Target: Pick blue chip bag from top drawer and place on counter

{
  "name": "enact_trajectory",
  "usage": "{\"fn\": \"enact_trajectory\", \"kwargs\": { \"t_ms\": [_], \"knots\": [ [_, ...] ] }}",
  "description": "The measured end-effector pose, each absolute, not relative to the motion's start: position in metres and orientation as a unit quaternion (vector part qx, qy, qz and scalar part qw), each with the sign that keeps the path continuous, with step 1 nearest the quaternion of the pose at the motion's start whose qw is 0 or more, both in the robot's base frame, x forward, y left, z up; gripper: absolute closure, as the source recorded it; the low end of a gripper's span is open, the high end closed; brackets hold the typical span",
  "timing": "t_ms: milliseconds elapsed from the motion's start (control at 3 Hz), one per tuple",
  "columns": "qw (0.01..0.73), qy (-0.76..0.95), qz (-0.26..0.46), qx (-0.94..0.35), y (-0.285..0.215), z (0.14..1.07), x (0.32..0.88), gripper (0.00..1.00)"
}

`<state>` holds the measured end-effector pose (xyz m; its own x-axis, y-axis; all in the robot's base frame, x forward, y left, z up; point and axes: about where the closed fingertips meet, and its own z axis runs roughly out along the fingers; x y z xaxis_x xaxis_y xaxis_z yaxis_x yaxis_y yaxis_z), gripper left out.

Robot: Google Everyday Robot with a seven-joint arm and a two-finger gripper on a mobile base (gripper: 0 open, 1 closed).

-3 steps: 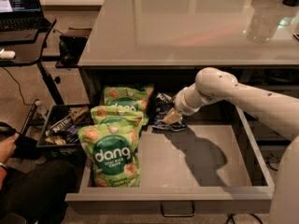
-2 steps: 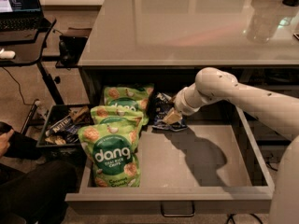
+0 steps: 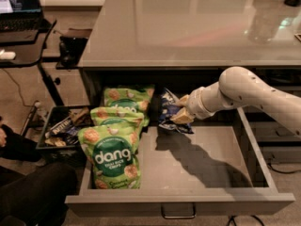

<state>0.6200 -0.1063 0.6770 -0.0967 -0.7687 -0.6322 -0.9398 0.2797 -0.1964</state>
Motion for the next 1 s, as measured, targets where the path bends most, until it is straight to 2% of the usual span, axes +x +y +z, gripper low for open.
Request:
{"fn": "enact_trajectory", "kwargs": {
  "t_ms": [333, 1000],
  "knots": [
    [0.370, 0.708, 0.154, -0.582, -0.111, 0.722, 0.592, 1.00],
    [0.383, 0.673, 0.143, -0.616, -0.112, 0.808, 0.539, 1.00]
  ]
}}
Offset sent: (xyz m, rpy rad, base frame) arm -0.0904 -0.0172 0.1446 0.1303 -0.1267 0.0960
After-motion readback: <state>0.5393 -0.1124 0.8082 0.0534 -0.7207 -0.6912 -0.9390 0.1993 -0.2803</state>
